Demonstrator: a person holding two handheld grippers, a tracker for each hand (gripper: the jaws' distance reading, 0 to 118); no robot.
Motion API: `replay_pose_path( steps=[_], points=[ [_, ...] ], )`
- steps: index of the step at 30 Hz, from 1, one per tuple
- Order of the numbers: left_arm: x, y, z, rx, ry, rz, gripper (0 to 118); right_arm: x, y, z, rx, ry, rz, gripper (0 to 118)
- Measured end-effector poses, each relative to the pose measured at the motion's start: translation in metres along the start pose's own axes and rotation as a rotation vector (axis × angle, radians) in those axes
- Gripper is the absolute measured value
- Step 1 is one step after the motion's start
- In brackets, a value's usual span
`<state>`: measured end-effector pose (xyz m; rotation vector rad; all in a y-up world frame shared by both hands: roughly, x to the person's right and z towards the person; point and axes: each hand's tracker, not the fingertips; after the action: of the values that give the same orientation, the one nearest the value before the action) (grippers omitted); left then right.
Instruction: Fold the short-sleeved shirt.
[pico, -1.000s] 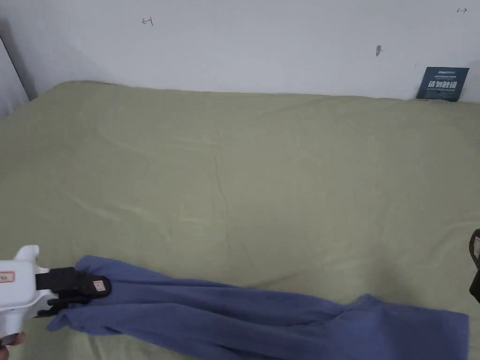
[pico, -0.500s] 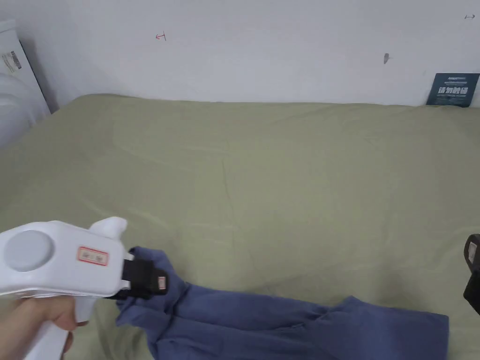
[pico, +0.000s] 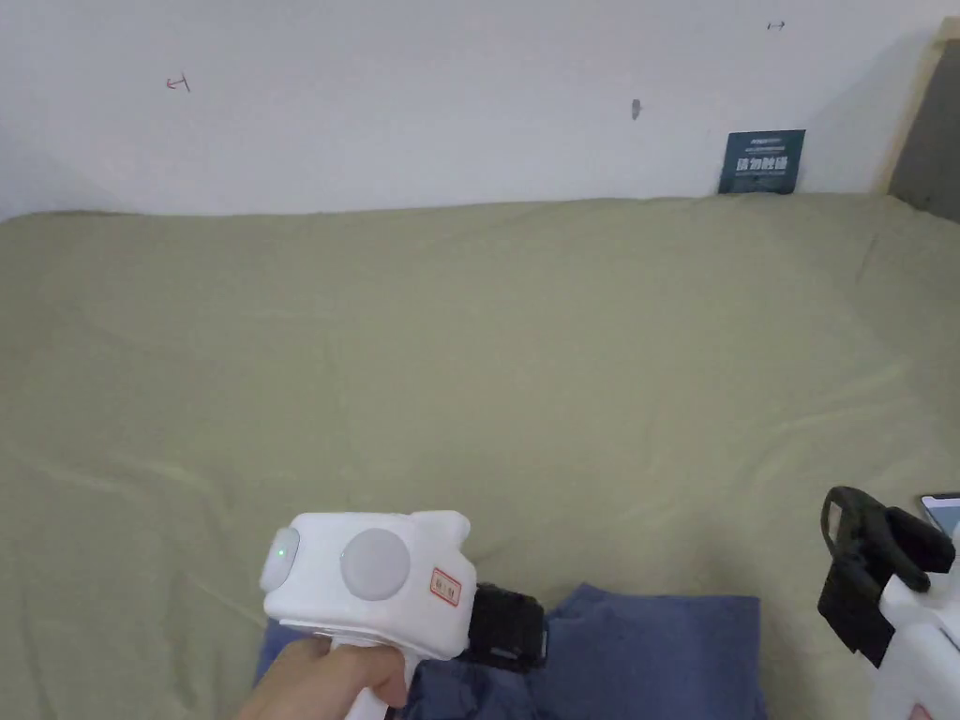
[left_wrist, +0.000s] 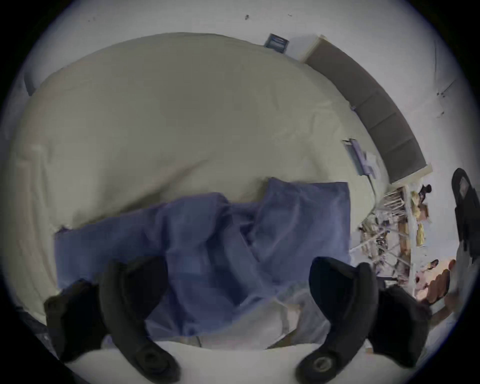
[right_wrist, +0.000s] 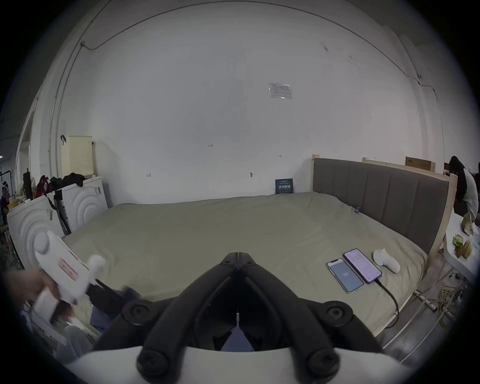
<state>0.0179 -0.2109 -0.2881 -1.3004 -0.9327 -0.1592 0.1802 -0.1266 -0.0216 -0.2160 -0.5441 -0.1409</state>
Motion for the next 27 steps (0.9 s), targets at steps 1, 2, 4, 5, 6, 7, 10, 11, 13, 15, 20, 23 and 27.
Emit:
replay_pose_path(
  steps=[1, 2, 4, 5, 6, 7, 10, 11, 13, 15, 20, 23, 27],
  points=[
    [-0.001, -0.001, 0.001, -0.016, -0.015, 0.018, 112, 0.001, -0.001, -0.001, -0.004, -0.006, 0.003, 2],
    [-0.005, -0.002, 0.007, -0.022, -0.028, 0.025, 111, 0.002, -0.002, -0.002, -0.007, -0.008, 0.004, 2],
    [-0.013, -0.001, 0.038, 0.017, -0.050, 0.041, 101, 0.003, -0.004, -0.005, -0.018, -0.011, -0.003, 2],
    [-0.019, -0.003, 0.048, 0.044, -0.037, 0.055, 92, 0.003, -0.005, -0.006, -0.023, -0.008, -0.010, 2],
    [-0.029, -0.006, 0.060, 0.080, -0.024, 0.087, 77, 0.003, -0.006, -0.008, -0.028, -0.006, -0.018, 2],
    [-0.047, -0.009, 0.067, 0.120, -0.028, 0.130, 35, 0.002, -0.008, -0.010, -0.030, -0.005, -0.020, 2],
    [-0.081, -0.013, 0.070, 0.160, -0.019, 0.246, 0, -0.003, -0.011, -0.016, -0.043, 0.006, -0.020, 2],
    [-0.088, -0.010, 0.063, 0.143, -0.017, 0.263, 0, -0.005, -0.011, -0.018, -0.048, 0.010, -0.021, 2],
    [-0.092, -0.011, 0.045, 0.112, -0.029, 0.249, 0, -0.008, -0.012, -0.019, -0.055, 0.023, -0.024, 2],
    [-0.089, -0.015, 0.020, 0.066, -0.063, 0.262, 0, -0.011, -0.013, -0.018, -0.059, 0.029, -0.016, 2],
    [-0.050, -0.035, -0.045, -0.053, -0.234, 0.278, 0, -0.011, -0.014, -0.018, -0.078, 0.025, 0.002, 2],
    [-0.045, -0.042, -0.047, 0.016, -0.188, 0.228, 0, -0.009, -0.015, -0.017, -0.086, 0.021, 0.001, 2],
    [-0.063, -0.035, 0.000, 0.021, -0.240, 0.217, 0, -0.011, -0.015, -0.020, -0.091, 0.023, 0.006, 2]
  ],
)
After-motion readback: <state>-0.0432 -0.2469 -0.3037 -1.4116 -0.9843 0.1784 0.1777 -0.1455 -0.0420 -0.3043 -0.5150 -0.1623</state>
